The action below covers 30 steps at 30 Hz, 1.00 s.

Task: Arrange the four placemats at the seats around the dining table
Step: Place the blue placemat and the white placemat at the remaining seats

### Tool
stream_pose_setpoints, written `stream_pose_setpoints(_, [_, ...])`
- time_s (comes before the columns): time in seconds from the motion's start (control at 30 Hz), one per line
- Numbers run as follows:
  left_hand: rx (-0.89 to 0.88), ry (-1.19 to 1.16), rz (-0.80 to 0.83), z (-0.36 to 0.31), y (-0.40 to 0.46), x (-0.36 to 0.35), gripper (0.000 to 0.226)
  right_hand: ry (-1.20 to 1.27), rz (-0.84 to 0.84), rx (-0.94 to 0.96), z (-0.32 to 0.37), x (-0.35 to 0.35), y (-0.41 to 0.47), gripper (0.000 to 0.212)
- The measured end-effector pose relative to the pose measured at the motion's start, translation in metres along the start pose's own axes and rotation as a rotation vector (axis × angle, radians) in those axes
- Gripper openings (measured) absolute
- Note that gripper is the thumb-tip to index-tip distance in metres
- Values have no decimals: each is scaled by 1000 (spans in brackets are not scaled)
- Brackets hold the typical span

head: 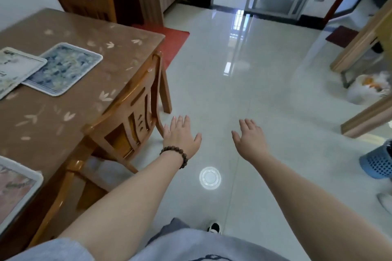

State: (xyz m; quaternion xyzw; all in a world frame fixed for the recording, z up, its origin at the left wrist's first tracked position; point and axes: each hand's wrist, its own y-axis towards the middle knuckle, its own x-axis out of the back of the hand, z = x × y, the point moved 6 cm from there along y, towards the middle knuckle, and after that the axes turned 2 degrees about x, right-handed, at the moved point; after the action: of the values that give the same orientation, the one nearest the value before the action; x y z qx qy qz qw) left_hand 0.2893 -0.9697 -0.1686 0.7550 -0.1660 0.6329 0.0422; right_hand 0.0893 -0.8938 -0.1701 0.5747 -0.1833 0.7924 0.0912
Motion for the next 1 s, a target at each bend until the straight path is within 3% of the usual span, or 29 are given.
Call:
stream_pose_setpoints(0.47, [185, -47, -63, -24, 225, 19, 73, -6, 24, 231, 8, 35, 268, 59])
stream_pose_setpoints(0.8, [389, -139, -112, 12, 440, 68, 75, -54, 75, 428, 102, 73, 511, 60])
stream_pose_setpoints(1.0, [571, -119, -185, 69, 498, 108, 75, -73, 121, 642, 190, 84, 593, 59])
